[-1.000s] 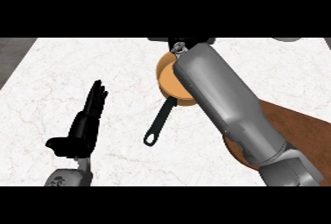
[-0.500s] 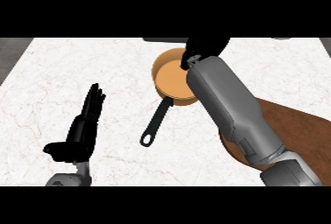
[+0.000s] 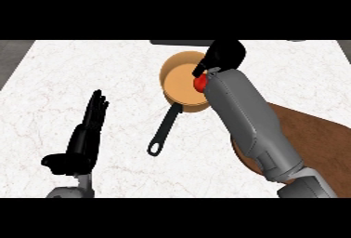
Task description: Pick the tomato from the cutting board and place it in the pot
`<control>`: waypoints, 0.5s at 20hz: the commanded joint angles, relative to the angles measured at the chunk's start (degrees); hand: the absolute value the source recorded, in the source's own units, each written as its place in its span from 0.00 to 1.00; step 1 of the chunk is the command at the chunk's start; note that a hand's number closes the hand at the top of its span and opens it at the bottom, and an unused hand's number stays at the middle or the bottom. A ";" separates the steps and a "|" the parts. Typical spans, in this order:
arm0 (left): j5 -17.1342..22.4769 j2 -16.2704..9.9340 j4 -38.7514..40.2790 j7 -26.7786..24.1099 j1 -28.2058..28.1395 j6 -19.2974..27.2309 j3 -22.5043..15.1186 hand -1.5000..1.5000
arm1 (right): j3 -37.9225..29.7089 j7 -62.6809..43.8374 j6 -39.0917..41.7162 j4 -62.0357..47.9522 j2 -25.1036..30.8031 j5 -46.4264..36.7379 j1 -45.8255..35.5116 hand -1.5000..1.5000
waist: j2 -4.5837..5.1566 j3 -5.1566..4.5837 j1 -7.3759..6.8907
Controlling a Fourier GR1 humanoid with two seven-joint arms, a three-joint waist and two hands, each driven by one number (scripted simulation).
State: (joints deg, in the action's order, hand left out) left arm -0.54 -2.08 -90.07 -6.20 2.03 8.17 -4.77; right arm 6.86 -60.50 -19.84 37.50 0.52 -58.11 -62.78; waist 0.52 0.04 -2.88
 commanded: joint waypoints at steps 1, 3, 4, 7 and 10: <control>0.19 0.18 0.08 1.53 0.29 0.57 0.45 0.50 | -1.36 -1.57 -17.16 5.80 -0.49 -1.52 0.56 0.00 | -0.31 0.07 1.45; 0.18 0.12 0.12 0.82 0.00 0.35 0.39 0.50 | -1.97 0.44 -24.33 8.12 -0.49 -2.06 1.50 0.00 | -0.24 0.06 1.25; 0.73 -0.46 -0.33 -0.17 -0.99 -0.32 0.88 0.50 | -2.76 -0.74 -26.50 8.97 -0.49 -1.68 0.72 0.00 | -0.33 0.01 0.69; 0.48 0.47 0.82 -0.21 -0.41 0.65 0.98 0.50 | -3.68 0.29 -33.40 11.72 -0.50 -0.22 4.70 0.00 | -0.36 0.01 1.70; 1.64 -1.29 -2.06 1.65 -0.93 -0.45 2.15 0.50 | -2.83 -0.01 -36.91 14.55 -0.50 -0.57 9.13 0.00 | -0.66 0.00 2.28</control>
State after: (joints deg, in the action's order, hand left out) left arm 0.40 -2.84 -90.76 -5.87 0.99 7.91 -3.36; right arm 4.16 -57.68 -46.00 48.58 0.32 -58.96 -57.42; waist 0.03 0.03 -1.32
